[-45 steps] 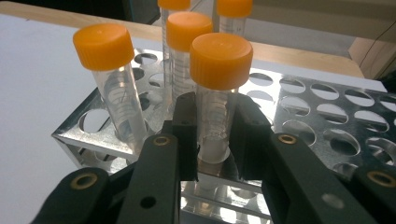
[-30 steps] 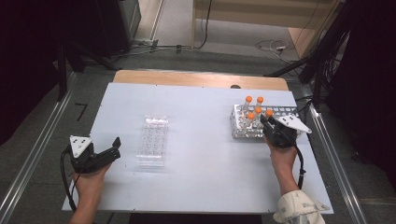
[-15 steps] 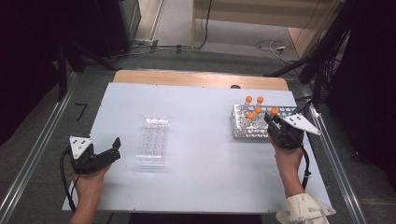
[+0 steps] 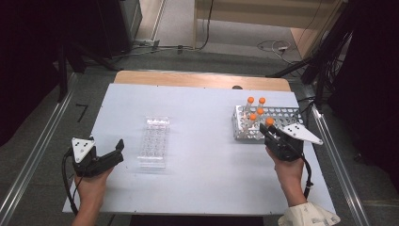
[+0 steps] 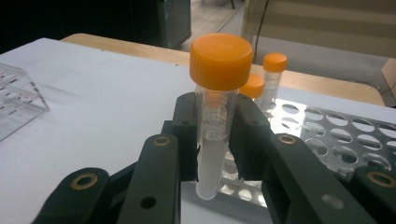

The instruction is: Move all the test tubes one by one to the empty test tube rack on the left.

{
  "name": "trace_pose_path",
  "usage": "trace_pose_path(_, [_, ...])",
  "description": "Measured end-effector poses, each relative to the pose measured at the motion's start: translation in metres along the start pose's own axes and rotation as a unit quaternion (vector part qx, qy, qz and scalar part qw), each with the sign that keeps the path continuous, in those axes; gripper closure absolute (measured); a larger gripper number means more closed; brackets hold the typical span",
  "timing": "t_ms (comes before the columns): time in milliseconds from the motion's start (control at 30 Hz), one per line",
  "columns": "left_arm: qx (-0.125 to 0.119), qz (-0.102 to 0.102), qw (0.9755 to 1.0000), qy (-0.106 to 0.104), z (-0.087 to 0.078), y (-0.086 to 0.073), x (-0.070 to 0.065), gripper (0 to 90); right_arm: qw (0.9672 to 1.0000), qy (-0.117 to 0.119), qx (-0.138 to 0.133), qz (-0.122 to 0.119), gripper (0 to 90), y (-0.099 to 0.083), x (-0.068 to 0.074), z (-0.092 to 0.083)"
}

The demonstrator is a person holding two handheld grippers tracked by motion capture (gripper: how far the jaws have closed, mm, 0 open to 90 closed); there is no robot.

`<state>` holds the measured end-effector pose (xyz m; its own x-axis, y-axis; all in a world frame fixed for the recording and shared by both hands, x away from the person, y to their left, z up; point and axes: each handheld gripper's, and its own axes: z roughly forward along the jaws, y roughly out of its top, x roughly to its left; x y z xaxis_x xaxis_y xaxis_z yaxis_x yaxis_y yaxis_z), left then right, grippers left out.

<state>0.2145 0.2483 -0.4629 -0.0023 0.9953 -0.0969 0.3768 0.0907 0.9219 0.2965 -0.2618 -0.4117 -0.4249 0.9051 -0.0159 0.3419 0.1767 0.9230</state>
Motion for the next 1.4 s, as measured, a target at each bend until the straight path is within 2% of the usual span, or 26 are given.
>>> trace_pose_path(267, [-0.003, 0.004, 0.9999, -0.012, -0.001, 0.001, -0.007, 4.6, 0.9997, 0.021, 0.012, -0.003, 71.5, -0.004, 0.012, 0.002])
trace_pose_path(400, [-0.006, 0.008, 0.9997, -0.023, -0.002, 0.002, -0.014, 4.9, 0.9988, 0.041, 0.021, -0.012, 71.5, -0.005, 0.025, 0.008])
trace_pose_path(500, [-0.006, 0.013, 0.9993, -0.034, -0.003, 0.003, -0.021, 4.9, 0.9983, 0.050, 0.025, -0.015, 71.5, -0.005, 0.031, 0.010])
trace_pose_path(533, [-0.007, 0.015, 0.9991, -0.040, -0.002, 0.004, -0.023, 4.9, 0.9977, 0.058, 0.026, -0.021, 71.6, -0.005, 0.037, 0.013])
trace_pose_path(600, [-0.007, 0.013, 0.9981, -0.059, -0.002, 0.007, -0.031, 5.2, 0.9970, 0.066, 0.029, -0.029, 71.6, -0.005, 0.043, 0.015])
trace_pose_path(633, [-0.007, 0.013, 0.9981, -0.059, -0.002, 0.007, -0.031, 6.1, 0.9970, 0.066, 0.029, -0.029, 71.6, -0.005, 0.043, 0.015])
trace_pose_path(667, [-0.009, 0.015, 0.9976, -0.068, -0.002, 0.009, -0.034, 6.1, 0.9967, 0.069, 0.030, -0.032, 71.6, -0.005, 0.046, 0.016])
trace_pose_path(700, [-0.011, 0.017, 0.9970, -0.075, -0.001, 0.011, -0.037, 6.6, 0.9958, 0.076, 0.034, -0.037, 71.6, -0.006, 0.053, 0.020])
trace_pose_path(800, [-0.012, 0.024, 0.9942, -0.104, 0.002, 0.016, -0.050, 6.7, 0.9942, 0.091, 0.039, -0.044, 71.6, -0.006, 0.063, 0.026])
trace_pose_path(900, [-0.012, 0.042, 0.9918, -0.120, 0.004, 0.017, -0.063, 7.3, 0.9927, 0.102, 0.041, -0.050, 71.6, -0.007, 0.070, 0.029])
trace_pose_path(1000, [-0.021, 0.048, 0.9886, -0.141, 0.005, 0.018, -0.073, 11.8, 0.9908, 0.114, 0.044, -0.057, 71.6, -0.008, 0.080, 0.033])
trace_pose_path(1033, [-0.024, 0.048, 0.9872, -0.150, 0.005, 0.018, -0.076, 15.5, 0.9895, 0.123, 0.047, -0.060, 71.6, -0.008, 0.087, 0.036])
trace_pose_path(1133, [-0.024, 0.053, 0.9831, -0.173, 0.007, 0.019, -0.083, 18.1, 0.9880, 0.132, 0.051, -0.062, 71.6, -0.008, 0.092, 0.038])
trace_pose_path(1167, [-0.022, 0.055, 0.9812, -0.184, 0.008, 0.020, -0.086, 20.2, 0.9861, 0.142, 0.055, -0.067, 71.6, -0.008, 0.098, 0.041])
trace_pose_path(1267, [-0.018, 0.060, 0.9769, -0.204, 0.010, 0.023, -0.096, 20.9, 0.9834, 0.156, 0.063, -0.068, 71.6, -0.007, 0.107, 0.046])
trace_pose_path(1300, [-0.018, 0.061, 0.9754, -0.211, 0.010, 0.024, -0.100, 20.9, 0.9834, 0.156, 0.063, -0.068, 71.6, -0.007, 0.107, 0.046])
trace_pose_path(1333, [-0.018, 0.064, 0.9731, -0.220, 0.010, 0.025, -0.104, 22.9, 0.9815, 0.165, 0.066, -0.071, 71.6, -0.006, 0.113, 0.049])
trace_pose_path(1400, [-0.018, 0.069, 0.9697, -0.234, 0.010, 0.026, -0.111, 24.5, 0.9799, 0.173, 0.066, -0.074, 71.6, -0.004, 0.119, 0.051])
